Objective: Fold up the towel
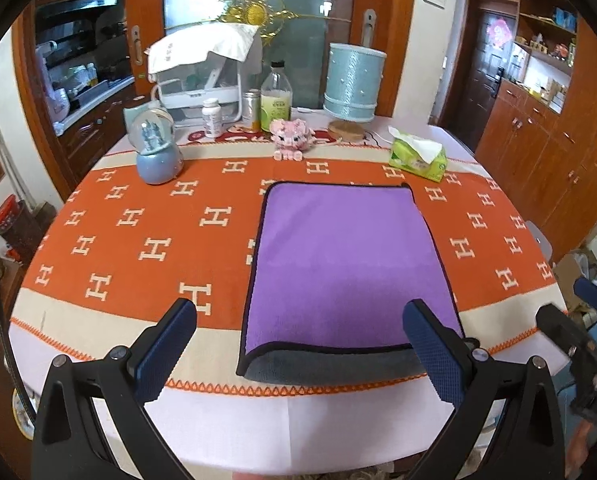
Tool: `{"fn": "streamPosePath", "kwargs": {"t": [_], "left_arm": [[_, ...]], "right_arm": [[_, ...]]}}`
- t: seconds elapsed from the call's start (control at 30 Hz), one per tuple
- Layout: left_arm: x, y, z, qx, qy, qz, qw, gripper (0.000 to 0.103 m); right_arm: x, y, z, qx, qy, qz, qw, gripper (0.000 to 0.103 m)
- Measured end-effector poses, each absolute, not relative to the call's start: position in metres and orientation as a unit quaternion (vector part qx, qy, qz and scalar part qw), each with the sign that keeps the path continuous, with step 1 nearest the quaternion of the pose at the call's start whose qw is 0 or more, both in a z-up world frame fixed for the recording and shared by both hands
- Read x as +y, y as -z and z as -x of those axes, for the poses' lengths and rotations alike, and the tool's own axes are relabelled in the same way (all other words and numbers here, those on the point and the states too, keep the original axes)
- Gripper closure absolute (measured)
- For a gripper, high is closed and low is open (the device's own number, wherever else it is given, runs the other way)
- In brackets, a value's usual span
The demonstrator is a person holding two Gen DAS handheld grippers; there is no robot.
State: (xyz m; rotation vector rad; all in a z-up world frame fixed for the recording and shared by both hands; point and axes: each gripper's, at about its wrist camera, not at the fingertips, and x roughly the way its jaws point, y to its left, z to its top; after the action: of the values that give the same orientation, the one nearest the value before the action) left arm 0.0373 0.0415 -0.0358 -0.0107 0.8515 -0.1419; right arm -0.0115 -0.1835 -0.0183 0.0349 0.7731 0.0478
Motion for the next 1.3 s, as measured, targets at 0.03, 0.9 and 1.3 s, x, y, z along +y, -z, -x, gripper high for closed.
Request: {"fn": "streamPosePath", "kwargs": {"t": [0.03, 0.9, 1.3], "left_arm": [[0.043, 0.042, -0.039, 0.412, 0.074, 0.0, 0.908, 0.001], [0.064, 0.15, -0.077, 0.48, 0.245, -0.1, 0.836, 0.011], [0.071, 0.17, -0.095, 0.53, 0.292, -0.091, 0.791, 0.04]], "right_arm": [[-0.185, 0.022, 0.01, 0.375, -0.025, -0.017, 0.926, 0.004], [-0.195, 0.133, -0.022, 0.472, -0.184, 0.061, 0.86, 0.057], [-0.201, 0.146, -0.034, 0.487, -0.198, 0.096, 0.845, 0.074]]}}
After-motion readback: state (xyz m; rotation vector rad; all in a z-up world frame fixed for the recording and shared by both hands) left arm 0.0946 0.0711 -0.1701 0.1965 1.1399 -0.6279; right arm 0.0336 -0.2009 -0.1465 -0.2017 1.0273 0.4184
